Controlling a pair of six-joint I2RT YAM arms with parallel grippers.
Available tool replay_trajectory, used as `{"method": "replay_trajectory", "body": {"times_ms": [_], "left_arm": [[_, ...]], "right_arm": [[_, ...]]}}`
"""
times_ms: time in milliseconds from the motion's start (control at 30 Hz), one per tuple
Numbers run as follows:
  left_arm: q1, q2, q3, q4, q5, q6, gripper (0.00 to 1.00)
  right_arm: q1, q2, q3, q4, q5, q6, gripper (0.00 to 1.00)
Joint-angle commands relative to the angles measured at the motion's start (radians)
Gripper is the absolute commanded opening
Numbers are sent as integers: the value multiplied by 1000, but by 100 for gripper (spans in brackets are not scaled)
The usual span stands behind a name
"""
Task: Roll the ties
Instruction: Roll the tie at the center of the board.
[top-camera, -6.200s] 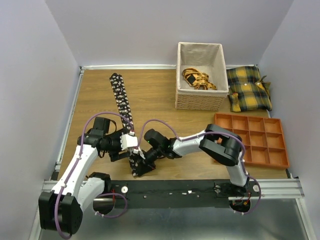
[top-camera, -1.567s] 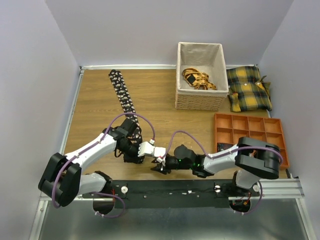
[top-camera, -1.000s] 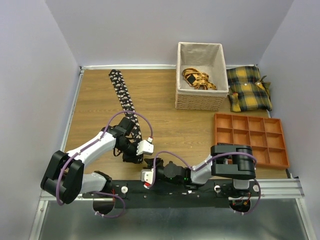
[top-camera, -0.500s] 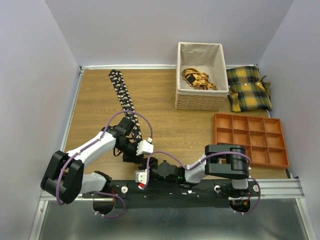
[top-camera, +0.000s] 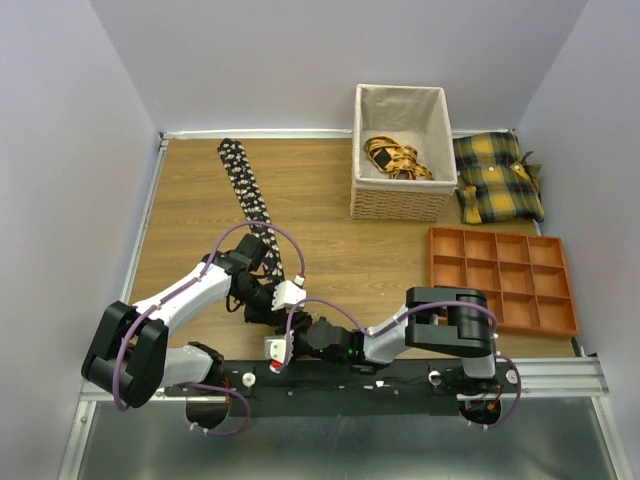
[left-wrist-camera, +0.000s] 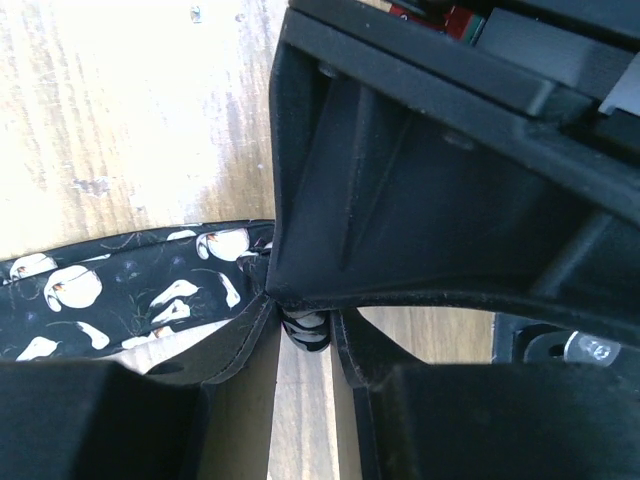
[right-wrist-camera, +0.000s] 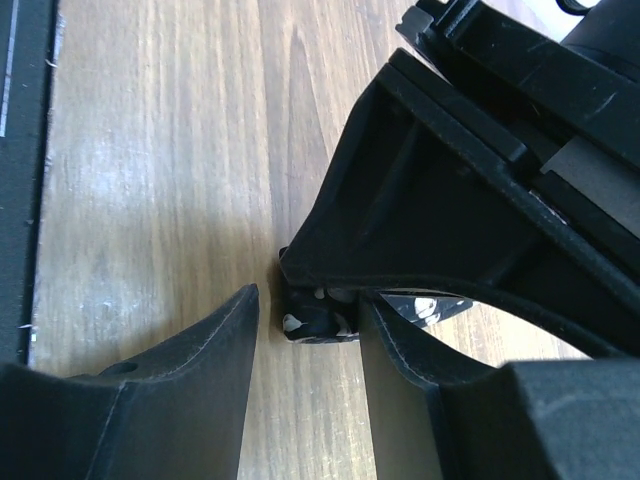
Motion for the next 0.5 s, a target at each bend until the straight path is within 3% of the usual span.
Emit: {"method": "replay_trajectory", "body": {"times_ms": [0, 467], "left_arm": [[-2, -3, 7, -24, 58, 15, 32], [-2, -3, 6, -21, 59, 15, 31]], "right_arm": [[-31, 26, 14, -81, 47, 25, 52], [-37, -20, -49, -80, 63, 18, 52]]}}
